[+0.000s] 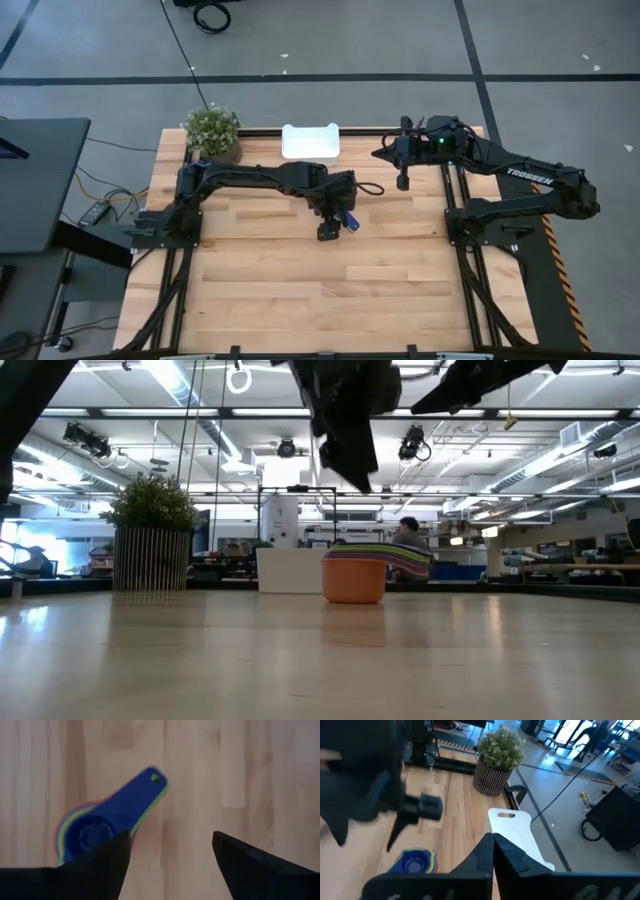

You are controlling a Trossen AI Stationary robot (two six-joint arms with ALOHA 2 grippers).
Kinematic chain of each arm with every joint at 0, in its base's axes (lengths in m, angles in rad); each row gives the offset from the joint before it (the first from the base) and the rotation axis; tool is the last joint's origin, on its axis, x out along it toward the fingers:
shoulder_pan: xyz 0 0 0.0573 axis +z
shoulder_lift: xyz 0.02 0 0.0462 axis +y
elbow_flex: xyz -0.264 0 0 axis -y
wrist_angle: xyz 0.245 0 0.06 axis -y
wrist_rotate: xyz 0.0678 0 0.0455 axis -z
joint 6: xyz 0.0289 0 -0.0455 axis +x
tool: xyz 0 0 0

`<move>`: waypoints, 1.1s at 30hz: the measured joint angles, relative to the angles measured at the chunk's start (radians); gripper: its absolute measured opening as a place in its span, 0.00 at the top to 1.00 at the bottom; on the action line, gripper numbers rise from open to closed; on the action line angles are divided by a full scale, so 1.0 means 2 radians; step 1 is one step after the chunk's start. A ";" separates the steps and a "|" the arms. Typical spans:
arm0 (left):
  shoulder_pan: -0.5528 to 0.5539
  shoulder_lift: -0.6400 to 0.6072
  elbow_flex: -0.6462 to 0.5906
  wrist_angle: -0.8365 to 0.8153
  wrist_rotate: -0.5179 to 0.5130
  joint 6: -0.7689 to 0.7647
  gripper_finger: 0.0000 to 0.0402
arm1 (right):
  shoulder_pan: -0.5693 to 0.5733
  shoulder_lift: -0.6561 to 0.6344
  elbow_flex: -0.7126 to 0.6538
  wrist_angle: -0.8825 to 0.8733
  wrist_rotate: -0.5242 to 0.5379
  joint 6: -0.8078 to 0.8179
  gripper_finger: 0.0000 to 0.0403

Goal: Nest measuring cups in basket
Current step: Put the nested measuring cups into the white bin

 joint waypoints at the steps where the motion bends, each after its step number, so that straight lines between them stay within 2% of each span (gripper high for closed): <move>1: 0.001 0.005 -0.001 0.001 0.001 -0.004 0.28 | 0.000 0.000 0.000 0.002 0.000 0.000 0.97; 8: 0.003 0.013 -0.001 0.023 -0.001 0.012 0.26 | 0.000 0.000 0.000 0.004 0.000 0.000 0.97; 14: 0.003 0.013 -0.001 0.020 -0.079 -0.012 0.26 | 0.000 0.000 0.000 0.005 0.000 0.000 0.97; 16: 0.003 0.013 -0.001 0.009 -0.079 -0.030 0.26 | 0.000 0.000 0.000 0.005 0.000 0.000 0.97; 23: 0.005 0.014 -0.001 0.007 -0.074 -0.012 0.26 | 0.000 0.000 0.000 0.005 0.000 0.000 0.97; 33: 0.006 0.046 0.000 0.010 -0.074 -0.015 0.26 | 0.000 0.000 0.000 0.005 0.000 0.000 0.97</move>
